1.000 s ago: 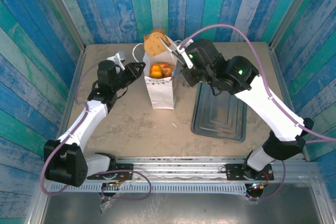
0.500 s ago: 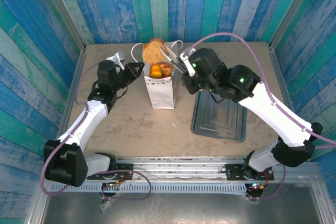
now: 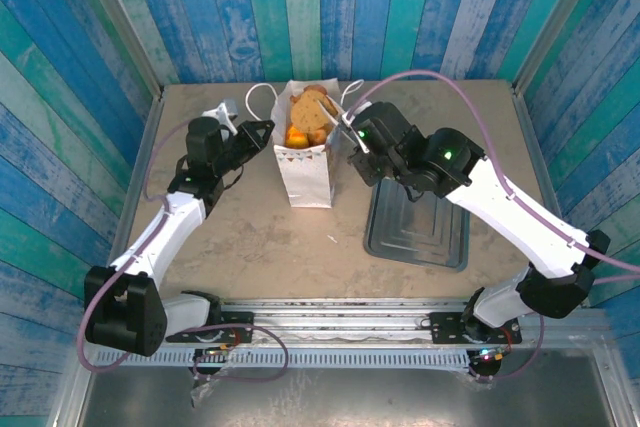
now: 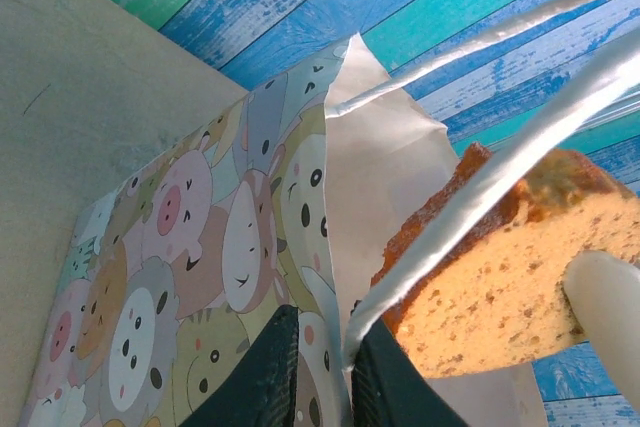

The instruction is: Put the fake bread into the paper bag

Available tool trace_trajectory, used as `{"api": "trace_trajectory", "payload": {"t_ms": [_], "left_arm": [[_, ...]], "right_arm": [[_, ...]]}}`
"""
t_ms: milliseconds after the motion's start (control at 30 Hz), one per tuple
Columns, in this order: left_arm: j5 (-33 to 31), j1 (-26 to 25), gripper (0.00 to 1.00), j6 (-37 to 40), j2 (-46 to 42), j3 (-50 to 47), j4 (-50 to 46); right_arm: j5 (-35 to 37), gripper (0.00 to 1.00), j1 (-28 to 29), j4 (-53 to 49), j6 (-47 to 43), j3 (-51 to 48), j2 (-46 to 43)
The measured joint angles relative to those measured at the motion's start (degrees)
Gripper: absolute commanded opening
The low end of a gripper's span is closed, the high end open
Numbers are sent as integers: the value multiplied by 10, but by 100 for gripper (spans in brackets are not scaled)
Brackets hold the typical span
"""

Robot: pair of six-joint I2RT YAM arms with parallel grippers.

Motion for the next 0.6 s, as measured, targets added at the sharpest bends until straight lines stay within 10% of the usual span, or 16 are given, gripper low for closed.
{"api": "trace_trajectory", "payload": {"t_ms": [600], "left_arm": [[12, -15, 28, -4, -1, 0, 9]], "right_arm": [[-21, 35, 0, 0, -2, 44, 2]]}}
